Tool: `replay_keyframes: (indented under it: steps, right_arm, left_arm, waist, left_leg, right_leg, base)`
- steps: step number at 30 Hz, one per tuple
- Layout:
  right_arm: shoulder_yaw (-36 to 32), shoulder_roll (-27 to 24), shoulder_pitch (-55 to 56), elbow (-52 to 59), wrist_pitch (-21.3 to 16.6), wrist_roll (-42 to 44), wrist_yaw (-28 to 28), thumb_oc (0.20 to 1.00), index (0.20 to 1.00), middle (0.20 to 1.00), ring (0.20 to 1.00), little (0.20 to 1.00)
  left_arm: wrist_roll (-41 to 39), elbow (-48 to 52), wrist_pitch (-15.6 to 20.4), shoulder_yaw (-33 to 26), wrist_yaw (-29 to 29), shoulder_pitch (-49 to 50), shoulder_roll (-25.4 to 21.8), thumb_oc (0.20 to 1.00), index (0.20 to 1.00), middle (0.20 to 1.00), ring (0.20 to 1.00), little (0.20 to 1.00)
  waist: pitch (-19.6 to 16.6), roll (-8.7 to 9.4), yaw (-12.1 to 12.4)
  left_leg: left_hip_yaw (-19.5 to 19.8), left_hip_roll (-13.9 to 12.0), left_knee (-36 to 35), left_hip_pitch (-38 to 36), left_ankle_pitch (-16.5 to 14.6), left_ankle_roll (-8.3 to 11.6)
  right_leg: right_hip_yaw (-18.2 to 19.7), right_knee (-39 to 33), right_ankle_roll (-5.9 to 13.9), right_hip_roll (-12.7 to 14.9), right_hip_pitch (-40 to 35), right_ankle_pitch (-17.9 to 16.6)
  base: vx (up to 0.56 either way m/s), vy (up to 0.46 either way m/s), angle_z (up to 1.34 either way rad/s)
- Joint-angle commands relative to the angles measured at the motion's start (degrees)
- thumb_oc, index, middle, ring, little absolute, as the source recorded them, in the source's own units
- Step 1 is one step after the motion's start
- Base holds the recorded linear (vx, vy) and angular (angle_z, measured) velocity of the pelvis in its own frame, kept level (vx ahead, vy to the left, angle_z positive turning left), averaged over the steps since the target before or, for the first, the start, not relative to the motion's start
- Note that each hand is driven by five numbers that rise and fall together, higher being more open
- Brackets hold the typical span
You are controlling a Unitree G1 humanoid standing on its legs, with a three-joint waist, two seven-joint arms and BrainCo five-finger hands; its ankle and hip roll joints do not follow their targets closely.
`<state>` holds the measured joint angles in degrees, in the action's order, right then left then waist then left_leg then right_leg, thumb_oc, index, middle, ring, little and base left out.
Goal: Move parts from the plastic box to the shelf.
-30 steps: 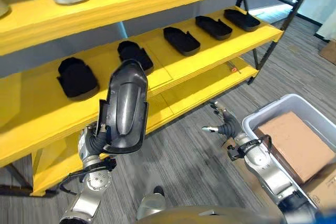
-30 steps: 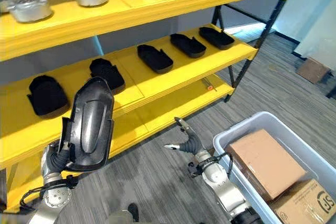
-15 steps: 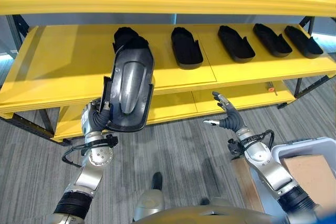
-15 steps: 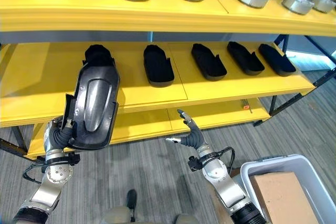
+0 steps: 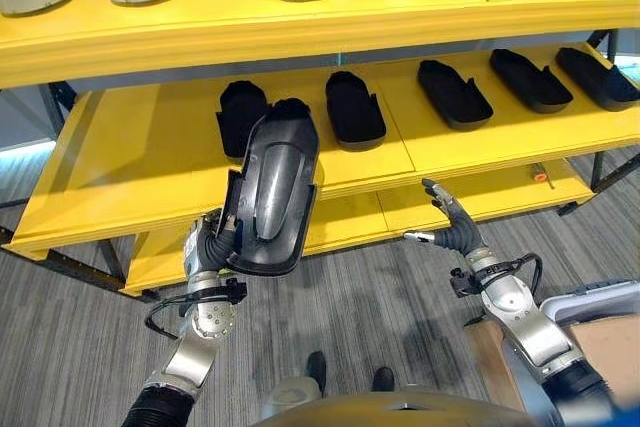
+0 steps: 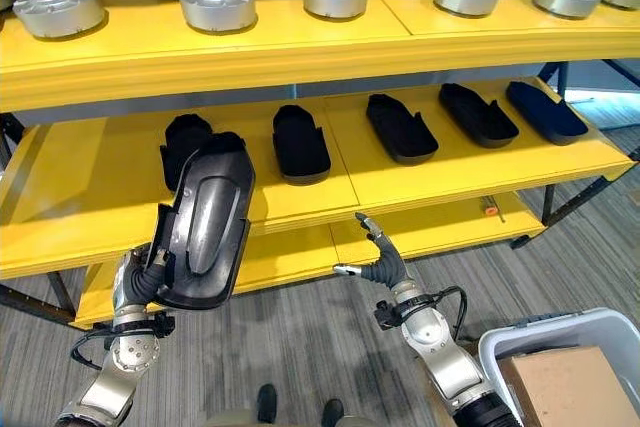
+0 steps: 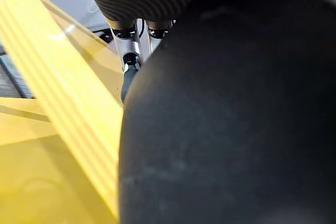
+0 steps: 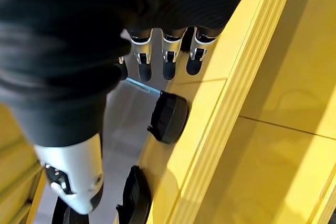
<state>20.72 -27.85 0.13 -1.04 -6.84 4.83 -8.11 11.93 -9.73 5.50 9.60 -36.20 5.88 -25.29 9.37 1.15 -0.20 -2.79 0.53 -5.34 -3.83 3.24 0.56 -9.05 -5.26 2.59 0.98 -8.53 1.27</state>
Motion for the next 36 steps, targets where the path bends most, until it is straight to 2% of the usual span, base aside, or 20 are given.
replay_keyframes:
  steps: [1, 2, 3, 4, 5, 6, 10, 12, 13, 15, 16, 17, 18, 19, 21, 23, 25, 30, 32, 36]
  right_arm:
    - [-0.27, -1.45, -0.49, 2.62, -5.23, -0.51, -1.30, 1.000, 1.000, 1.000, 1.000, 1.000]
    - [-0.61, -1.80, -0.54, 2.92, -5.59, -0.32, -1.90, 1.000, 1.000, 1.000, 1.000, 1.000]
    - [-0.93, -1.90, -0.54, 2.92, -5.82, -0.27, -1.96, 1.000, 1.000, 1.000, 1.000, 1.000]
    - [-1.36, -2.26, -0.65, 2.67, -6.43, -0.05, -2.37, 1.000, 1.000, 1.000, 1.000, 1.000]
    - [-1.59, -2.48, -0.78, 2.58, -6.70, 0.07, -2.70, 1.000, 1.000, 1.000, 1.000, 1.000]
    - [-1.77, -2.66, -1.14, 2.59, -6.64, 0.18, -2.63, 1.000, 1.000, 1.000, 1.000, 1.000]
    - [-1.94, -3.19, -1.59, 3.01, -6.63, 0.64, -2.07, 1.000, 1.000, 1.000, 1.000, 1.000]
    - [-2.23, -3.69, -1.06, 4.04, -5.98, 1.00, -1.73, 1.000, 1.000, 1.000, 1.000, 1.000]
    - [-2.22, -4.48, -0.26, 4.02, -5.01, 0.81, -2.24, 1.000, 1.000, 1.000, 1.000, 1.000]
    - [-1.88, -4.61, -0.33, 3.46, -5.09, 1.66, -2.66, 1.000, 1.000, 1.000, 1.000, 1.000]
    - [-1.82, -4.58, -0.59, 2.74, -5.45, 1.91, -2.93, 1.000, 1.000, 1.000, 1.000, 1.000]
    - [-1.84, -4.26, -0.54, 2.04, -6.19, 1.08, -3.48, 1.000, 1.000, 1.000, 1.000, 1.000]
    - [-2.08, -4.05, -0.40, 1.70, -6.32, 1.11, -3.69, 1.000, 1.000, 1.000, 1.000, 1.000]
    - [-2.37, -3.77, -0.21, 1.50, -6.49, 1.11, -3.74, 1.000, 1.000, 1.000, 1.000, 1.000]
    - [-2.72, -3.34, 0.23, 1.49, -6.85, 1.19, -3.87, 1.000, 1.000, 1.000, 1.000, 1.000]
    - [-3.30, -2.52, 0.44, 2.55, -6.96, 1.36, -2.91, 1.000, 1.000, 1.000, 1.000, 1.000]
    - [-2.88, -1.90, 0.02, 3.62, -6.74, 0.81, -2.48, 1.000, 1.000, 1.000, 1.000, 1.000]
    - [-1.64, -1.18, -1.08, 4.99, -6.71, -0.50, -2.40, 1.000, 1.000, 1.000, 1.000, 1.000]
    - [-0.69, -0.95, -1.98, 5.45, -7.21, -2.52, -2.26, 1.000, 1.000, 1.000, 1.000, 1.000]
    - [1.31, 0.13, -3.90, 5.41, -6.71, -0.55, 0.18, 1.000, 1.000, 1.000, 1.000, 1.000]
  left_arm:
    - [0.19, 1.76, 3.03, -0.01, -1.85, -4.73, -2.48, 0.200, 0.200, 0.200, 0.200, 0.200]
    - [0.35, 1.55, 3.09, 0.54, -2.00, -5.45, -2.62, 0.200, 0.200, 0.200, 0.200, 0.200]
    - [0.31, 1.46, 3.07, 0.80, -2.06, -5.75, -2.60, 0.200, 0.200, 0.200, 0.200, 0.200]
    - [-0.10, 1.33, 2.97, 1.23, -1.96, -6.46, -2.82, 0.200, 0.200, 0.200, 0.200, 0.200]
    - [-0.16, 1.00, 3.04, 1.56, -2.14, -6.97, -2.81, 0.200, 0.200, 0.200, 0.200, 0.200]
    - [-0.47, 0.59, 2.99, 1.88, -2.72, -7.40, -2.64, 0.200, 0.200, 0.200, 0.200, 0.200]
    - [-1.30, 0.60, 2.97, 0.98, -3.27, -6.45, -2.70, 0.200, 0.200, 0.200, 0.200, 0.200]
    - [-2.20, 1.06, 3.01, 0.04, -3.04, -5.17, -3.06, 0.200, 0.200, 0.200, 0.200, 0.200]
    - [-2.01, 0.71, 3.89, -0.44, -2.22, -4.52, -3.00, 0.200, 0.200, 0.200, 0.200, 0.200]
    - [-1.80, 0.45, 4.10, -0.15, -2.13, -4.55, -2.84, 0.200, 0.200, 0.200, 0.200, 0.200]
    - [-1.44, 0.22, 4.33, 0.13, -2.22, -4.72, -2.74, 0.200, 0.200, 0.200, 0.200, 0.200]
    - [-1.33, -0.09, 4.27, 0.59, -2.28, -5.27, -2.74, 0.200, 0.200, 0.200, 0.200, 0.200]
    - [-1.18, -0.36, 4.07, 0.96, -2.20, -5.86, -2.54, 0.200, 0.200, 0.200, 0.200, 0.200]
    - [-1.03, -0.68, 3.76, 1.33, -2.34, -6.40, -2.36, 0.200, 0.200, 0.200, 0.200, 0.200]
    - [-0.96, -1.04, 3.78, 1.57, -2.56, -6.71, -2.32, 0.200, 0.200, 0.200, 0.200, 0.200]
    - [0.48, -0.39, 4.44, 0.94, -3.70, -6.07, -3.11, 0.200, 0.200, 0.200, 0.200, 0.200]
    - [1.11, 0.66, 4.65, 0.07, -3.91, -5.78, -3.96, 0.200, 0.200, 0.200, 0.200, 0.200]
    - [1.85, 1.59, 5.06, -0.82, -3.90, -5.94, -4.88, 0.200, 0.200, 0.200, 0.200, 0.200]
    - [1.51, 1.66, 5.26, -1.00, -3.83, -6.31, -5.09, 0.200, 0.200, 0.200, 0.200, 0.200]
    - [1.62, 1.24, 4.93, -0.58, -2.47, -7.55, -5.15, 0.200, 0.200, 0.200, 0.200, 0.200]
  waist:
    - [-1.28, 1.70, -0.93]
    - [-0.92, 2.10, -1.52]
    - [-0.60, 2.29, -1.71]
    - [-0.19, 2.42, -2.31]
    - [-0.01, 2.35, -2.95]
    - [0.10, 1.86, -3.50]
    - [-0.22, 0.80, -3.32]
    - [-0.60, 0.27, -3.05]
    - [-0.96, -0.06, -3.65]
    - [-0.87, -0.38, -3.78]
    - [-0.97, -0.72, -4.06]
    - [-0.92, -1.22, -4.22]
    - [-1.07, -1.43, -4.49]
    - [-0.71, -1.45, -4.56]
    - [-0.80, -1.26, -4.47]
    - [-0.70, -0.41, -3.08]
    - [-0.47, -0.07, -1.78]
    - [-0.24, 0.58, -0.14]
    - [-0.28, 0.91, 0.83]
    - [-0.40, 1.72, 2.95]
  left_leg:
    - [-9.84, 1.14, 11.63, 0.78, -7.18, 0.34]
    - [-12.37, -0.05, 16.06, 2.20, -7.47, 0.89]
    - [-13.49, -1.33, 18.91, 3.52, -6.42, 1.45]
    - [-15.87, -4.68, 22.98, 5.45, -4.87, 2.69]
    - [-17.70, -7.08, 23.72, 5.56, -4.05, 3.15]
    - [-18.62, -9.75, 22.68, 5.32, -1.96, 3.88]
    - [-16.05, -11.81, 15.10, 3.29, 1.75, 5.08]
    - [-14.01, -15.60, 11.38, 3.50, 7.51, 7.21]
    - [-15.29, -19.08, 8.24, 2.89, 10.03, 8.21]
    - [-15.34, -19.43, 8.15, 2.83, 9.71, 8.21]
    - [-16.52, -19.12, 6.97, 1.84, 7.63, 7.77]
    - [-17.87, -19.27, 6.87, 1.69, 7.16, 7.95]
    - [-18.21, -18.44, 6.82, 0.95, 5.36, 8.20]
    - [-19.12, -17.65, 7.17, 0.84, 4.61, 7.21]
    - [-19.17, -16.15, 7.26, 0.24, 3.05, 6.63]
    - [-17.62, -13.24, 8.50, -0.36, 0.43, 5.26]
    - [-16.14, -11.54, 8.44, -0.42, -0.36, 3.98]
    - [-15.59, -9.66, 7.41, -1.24, -1.03, 2.73]
    - [-15.11, -8.34, 7.04, -1.22, -1.52, 1.94]
    - [-14.85, -5.78, 6.00, -1.47, -2.48, 0.47]
  right_leg:
    - [-0.55, 5.40, 2.37, 0.85, 2.76, -1.30]
    - [-1.48, 5.63, 1.96, 1.67, 2.74, -1.21]
    - [-1.97, 5.82, 1.73, 2.04, 2.59, -1.10]
    - [-3.08, 6.14, 1.25, 2.44, 2.69, -0.79]
    - [-3.85, 6.58, 1.00, 2.69, 2.89, -0.45]
    - [-4.64, 7.25, 0.77, 2.79, 2.95, 0.01]
    - [-5.03, 8.08, 1.20, 3.52, 2.31, 0.80]
    - [-4.84, 8.24, 1.39, 4.02, 1.62, 1.47]
    - [-6.03, 9.17, 1.95, 6.15, 1.16, 2.16]
    - [-6.35, 10.50, 2.16, 7.04, 1.48, 2.58]
    - [-7.21, 11.81, 2.67, 8.06, 2.08, 2.79]
    - [-8.19, 13.41, 2.90, 8.97, 2.37, 3.27]
    - [-8.32, 14.48, 3.42, 9.73, 2.02, 4.16]
    - [-9.03, 15.21, 3.55, 10.31, 2.04, 3.78]
    - [-9.12, 14.89, 4.18, 10.90, 1.68, 3.22]
    - [-8.87, 13.24, 5.67, 12.26, 0.67, 1.07]
    - [-8.40, 13.44, 6.77, 13.18, 1.29, 0.05]
    - [-9.07, 14.49, 8.00, 14.68, 1.49, -1.14]
    - [-9.25, 15.36, 8.53, 15.62, 1.69, -2.66]
    - [-11.02, 17.29, 9.63, 17.37, 1.39, -5.45]
  base:
    - [0.01, -0.023, 0.06]
    - [-0.02, -0.020, 0.23]
    - [-0.04, -0.025, 0.32]
    - [-0.03, 0.013, 0.42]
    - [-0.01, 0.097, 0.49]
    - [0.04, 0.168, 0.74]
    - [0.07, 0.218, 0.41]
    - [0.16, 0.407, 0.06]
    - [0.15, 0.412, 0.02]
    - [0.09, 0.375, 0.07]
    - [0.07, 0.452, 0.13]
    - [0.13, 0.490, 0.15]
    - [0.09, 0.465, 0.09]
    - [0.10, 0.419, 0.17]
    - [0.09, 0.378, 0.26]
    - [0.15, 0.561, 0.23]
    - [0.06, 0.365, 0.00]
    - [0.02, 0.199, 0.10]
    - [0.01, 0.206, 0.03]
    - [0.01, 0.182, -0.07]
